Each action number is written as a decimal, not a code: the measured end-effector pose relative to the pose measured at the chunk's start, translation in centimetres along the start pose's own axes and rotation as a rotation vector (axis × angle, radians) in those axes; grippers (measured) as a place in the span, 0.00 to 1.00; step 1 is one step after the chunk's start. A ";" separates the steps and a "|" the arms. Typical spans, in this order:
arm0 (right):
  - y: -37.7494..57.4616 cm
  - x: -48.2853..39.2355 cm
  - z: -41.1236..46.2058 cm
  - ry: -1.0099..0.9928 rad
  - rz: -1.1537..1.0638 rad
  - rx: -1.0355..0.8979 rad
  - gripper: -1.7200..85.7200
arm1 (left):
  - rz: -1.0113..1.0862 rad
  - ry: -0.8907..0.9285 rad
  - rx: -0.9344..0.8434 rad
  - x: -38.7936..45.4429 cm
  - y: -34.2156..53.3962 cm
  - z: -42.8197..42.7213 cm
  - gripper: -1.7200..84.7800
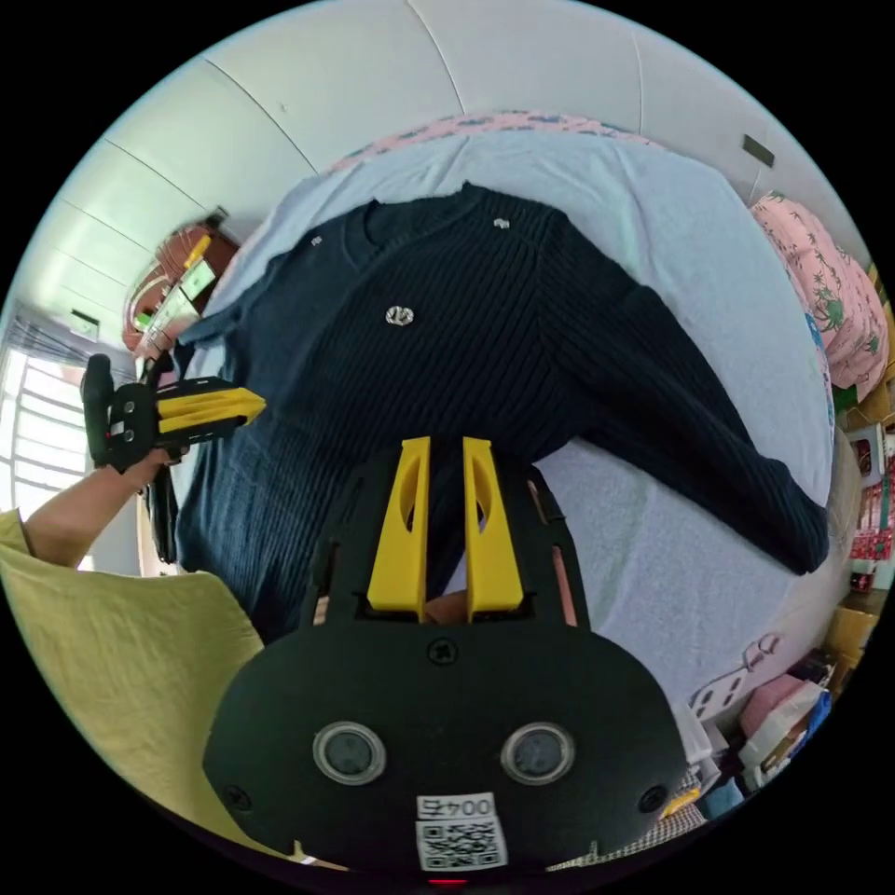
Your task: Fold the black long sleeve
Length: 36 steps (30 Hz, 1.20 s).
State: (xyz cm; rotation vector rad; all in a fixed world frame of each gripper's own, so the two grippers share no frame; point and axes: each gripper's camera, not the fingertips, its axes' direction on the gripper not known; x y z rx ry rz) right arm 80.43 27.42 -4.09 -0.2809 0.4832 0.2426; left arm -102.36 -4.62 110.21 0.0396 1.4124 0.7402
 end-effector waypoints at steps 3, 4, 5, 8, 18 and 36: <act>2.6 1.0 -3.5 -0.041 -0.010 0.070 0.09 | -0.151 -0.040 0.045 -2.0 4.4 -3.5 0.03; 3.8 1.4 -4.4 -0.056 -0.009 0.077 0.09 | -0.225 -0.053 0.044 -2.8 6.9 -4.7 0.04; 5.2 1.9 -5.1 -0.076 0.002 0.076 0.09 | -0.312 -0.053 0.037 -3.6 9.8 -5.6 0.04; 9.0 2.6 -6.1 -0.127 0.040 0.057 0.10 | -0.519 0.001 0.011 -4.8 17.3 -7.0 0.04; 18.6 1.3 -8.2 -0.088 0.163 0.013 0.13 | -0.617 0.097 -0.040 -3.9 27.8 -7.6 0.09; 31.4 0.5 -12.3 -0.281 0.465 0.126 0.13 | -0.545 0.379 0.064 -3.7 42.2 -10.7 0.09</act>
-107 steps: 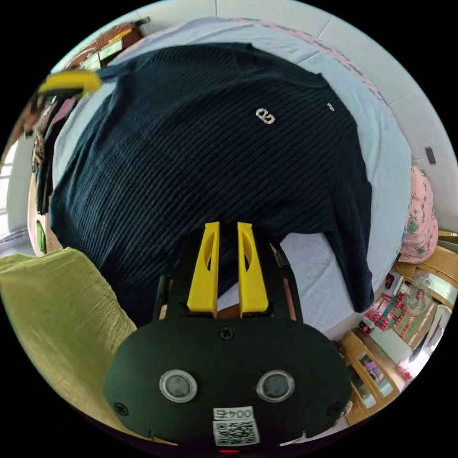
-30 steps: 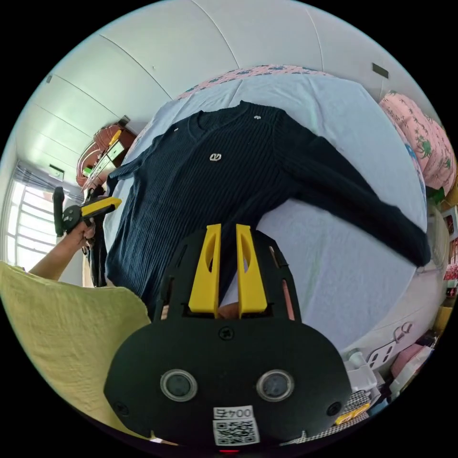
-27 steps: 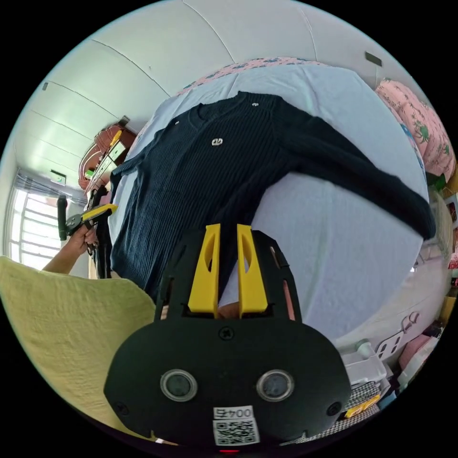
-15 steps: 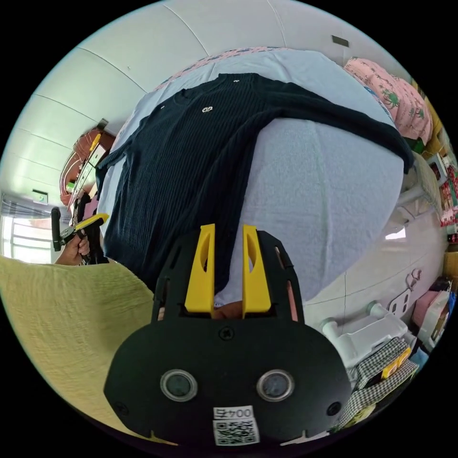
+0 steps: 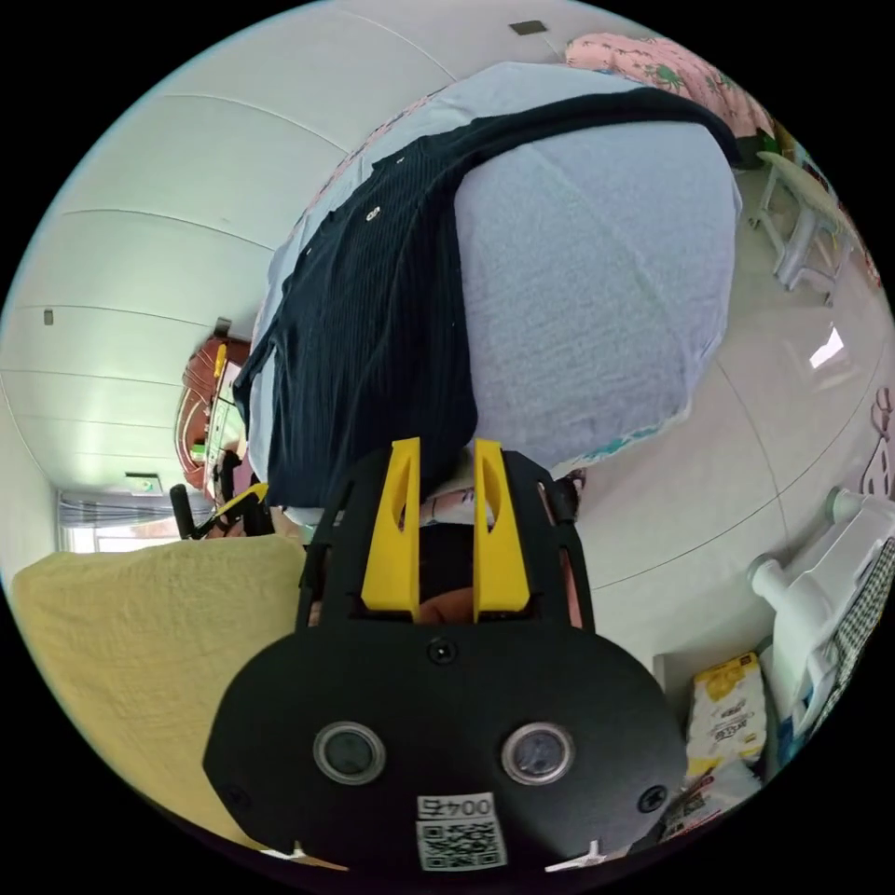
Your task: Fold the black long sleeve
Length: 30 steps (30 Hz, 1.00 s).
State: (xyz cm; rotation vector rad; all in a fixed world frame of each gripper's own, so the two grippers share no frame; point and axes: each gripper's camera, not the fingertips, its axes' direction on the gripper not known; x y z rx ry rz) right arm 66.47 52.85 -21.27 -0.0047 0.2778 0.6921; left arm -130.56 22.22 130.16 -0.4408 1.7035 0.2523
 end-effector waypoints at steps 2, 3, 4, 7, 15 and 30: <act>1.0 -0.1 0.4 -0.071 0.021 -0.001 0.13 | -0.012 0.039 -0.007 -0.7 0.8 -0.2 0.10; 1.2 -0.1 0.5 -0.090 0.025 0.000 0.13 | -0.016 0.044 -0.009 -0.9 0.9 -0.2 0.10; 1.6 -0.1 0.7 -0.114 0.039 0.006 0.13 | -0.022 0.054 -0.011 -1.2 1.3 -0.2 0.10; 2.4 0.0 0.2 -0.160 0.073 0.068 0.12 | -0.035 0.085 -0.011 -2.0 2.1 -0.5 0.10; 0.2 -11.3 -3.1 0.059 -0.176 0.044 0.07 | -0.017 0.077 -0.025 -2.2 3.1 -1.6 0.09; 2.2 -25.3 4.3 0.390 -0.547 -0.012 0.13 | 0.015 0.018 -0.043 -1.0 4.4 -2.9 0.10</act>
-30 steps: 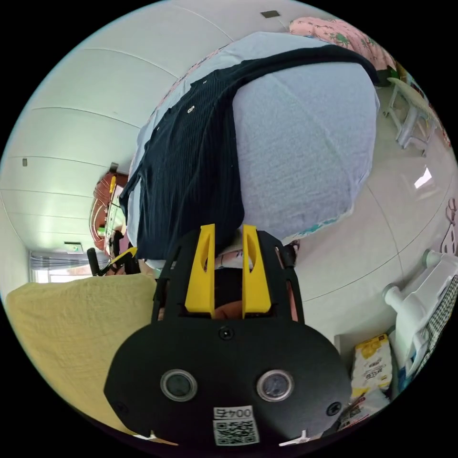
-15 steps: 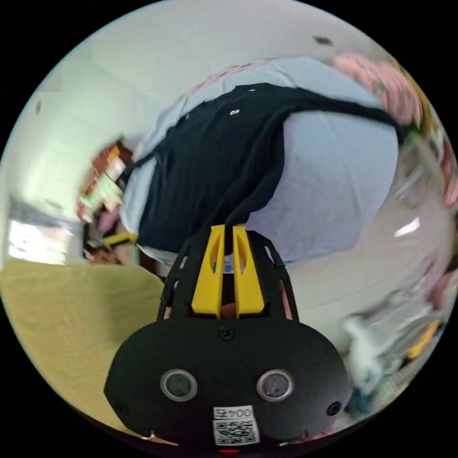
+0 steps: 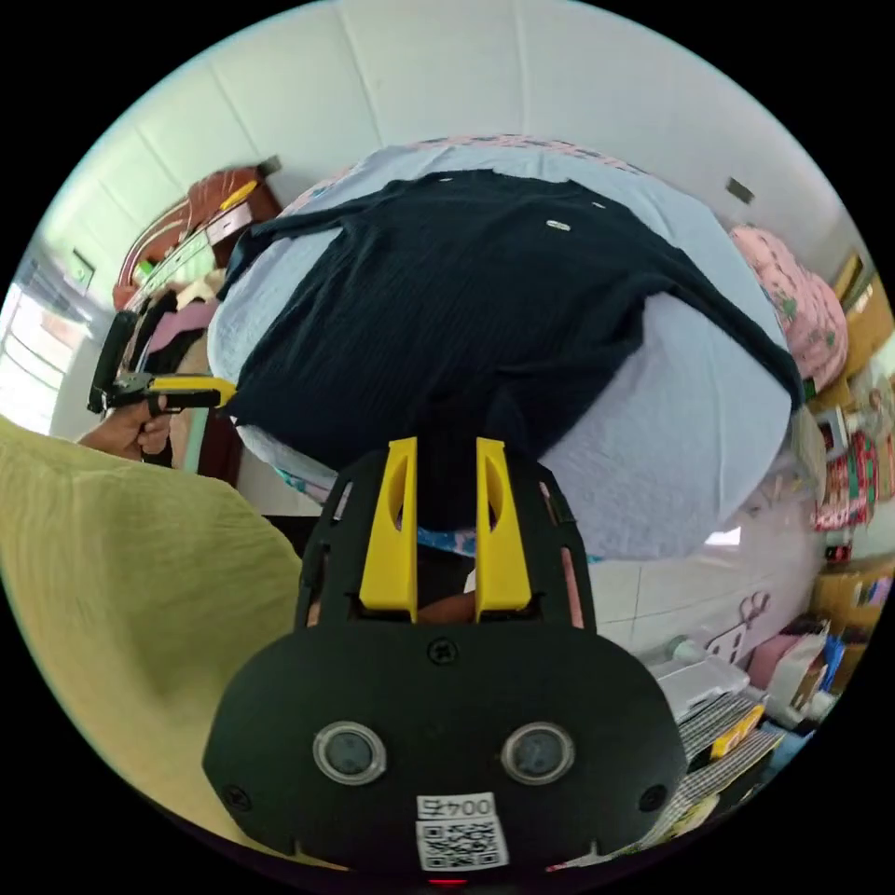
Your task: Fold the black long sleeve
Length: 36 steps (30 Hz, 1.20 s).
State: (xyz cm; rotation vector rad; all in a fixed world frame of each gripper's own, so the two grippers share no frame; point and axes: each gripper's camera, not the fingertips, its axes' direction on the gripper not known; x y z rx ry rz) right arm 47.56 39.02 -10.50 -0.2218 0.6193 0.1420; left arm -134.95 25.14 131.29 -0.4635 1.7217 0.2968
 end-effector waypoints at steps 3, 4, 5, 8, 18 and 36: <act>3.2 4.0 -0.9 -0.008 0.142 0.037 0.11 | 0.005 0.000 -0.001 0.0 0.2 -0.2 0.10; 4.0 5.0 -1.0 -0.014 0.174 0.052 0.12 | 0.005 0.001 -0.001 0.0 0.3 -0.3 0.09; 4.3 5.5 -1.2 -0.025 0.193 0.059 0.13 | 0.005 0.000 -0.002 0.0 0.4 -0.3 0.09; 3.6 5.8 -1.7 -0.057 0.209 0.105 0.16 | 0.008 -0.012 -0.005 0.2 0.6 -0.5 0.09; -0.7 5.9 0.7 -0.186 0.116 -0.094 0.06 | 0.005 -0.021 -0.006 0.3 1.0 -0.8 0.09; 5.8 8.9 -1.6 -0.031 0.437 -0.033 0.19 | -0.009 0.021 0.020 -1.8 1.9 -1.6 0.10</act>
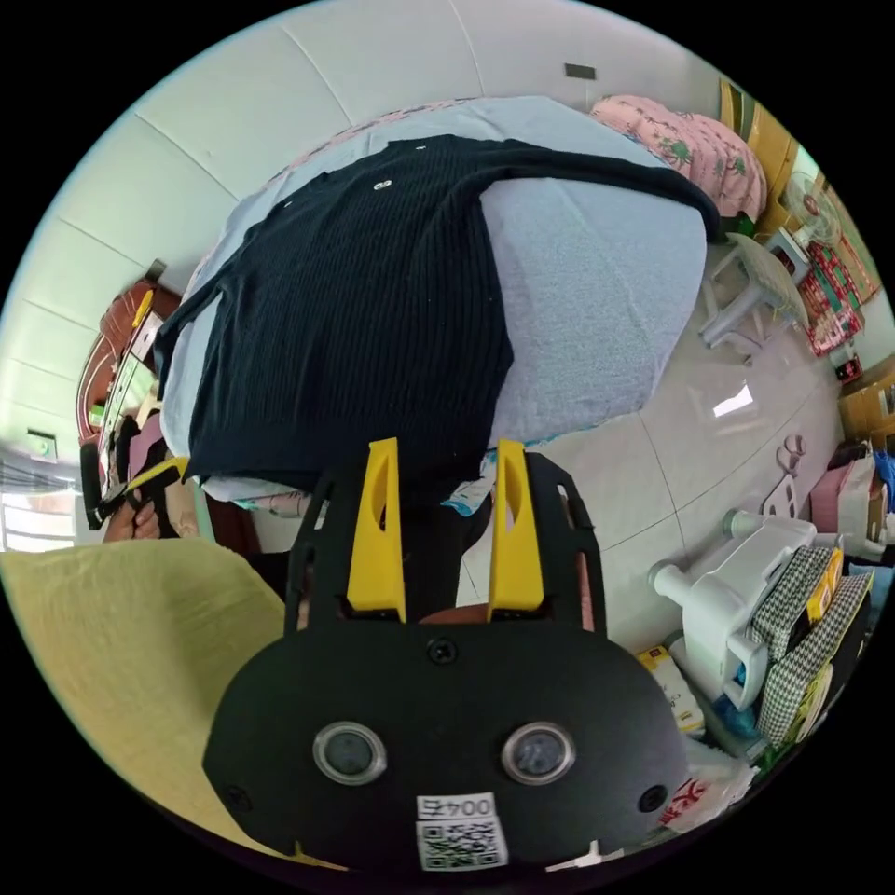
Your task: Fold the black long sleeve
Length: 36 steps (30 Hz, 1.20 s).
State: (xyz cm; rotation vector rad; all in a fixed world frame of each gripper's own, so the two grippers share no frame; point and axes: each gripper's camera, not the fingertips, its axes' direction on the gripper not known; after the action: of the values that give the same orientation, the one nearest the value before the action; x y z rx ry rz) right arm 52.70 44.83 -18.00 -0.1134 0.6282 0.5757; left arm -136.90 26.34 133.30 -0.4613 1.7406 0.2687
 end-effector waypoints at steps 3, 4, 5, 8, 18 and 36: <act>-0.6 0.7 1.0 -0.002 0.048 -0.003 0.18 | -0.001 0.005 0.002 -0.8 0.6 -0.5 0.11; -0.8 1.0 1.3 -0.010 0.062 -0.003 0.18 | 0.005 0.018 0.010 -1.0 0.9 -0.6 0.11; -1.0 1.1 1.4 -0.010 0.065 -0.002 0.17 | 0.013 0.032 0.019 -1.3 1.1 -0.7 0.12; -1.6 1.0 1.7 0.008 0.052 -0.002 0.16 | 0.033 0.061 0.031 -1.6 1.4 -0.5 0.13; -2.9 0.6 2.2 0.062 -0.006 -0.059 0.16 | 0.012 0.300 0.079 -3.4 -0.6 0.1 0.12; -4.0 -1.3 3.9 0.182 -0.122 -0.107 0.15 | -0.179 0.341 -0.105 -8.2 -1.9 2.6 0.05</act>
State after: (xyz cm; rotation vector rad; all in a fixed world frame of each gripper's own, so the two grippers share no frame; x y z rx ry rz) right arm 55.99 41.92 -14.38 -0.3055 0.7611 0.4843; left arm -132.35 27.02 140.79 -0.7701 2.0066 0.1595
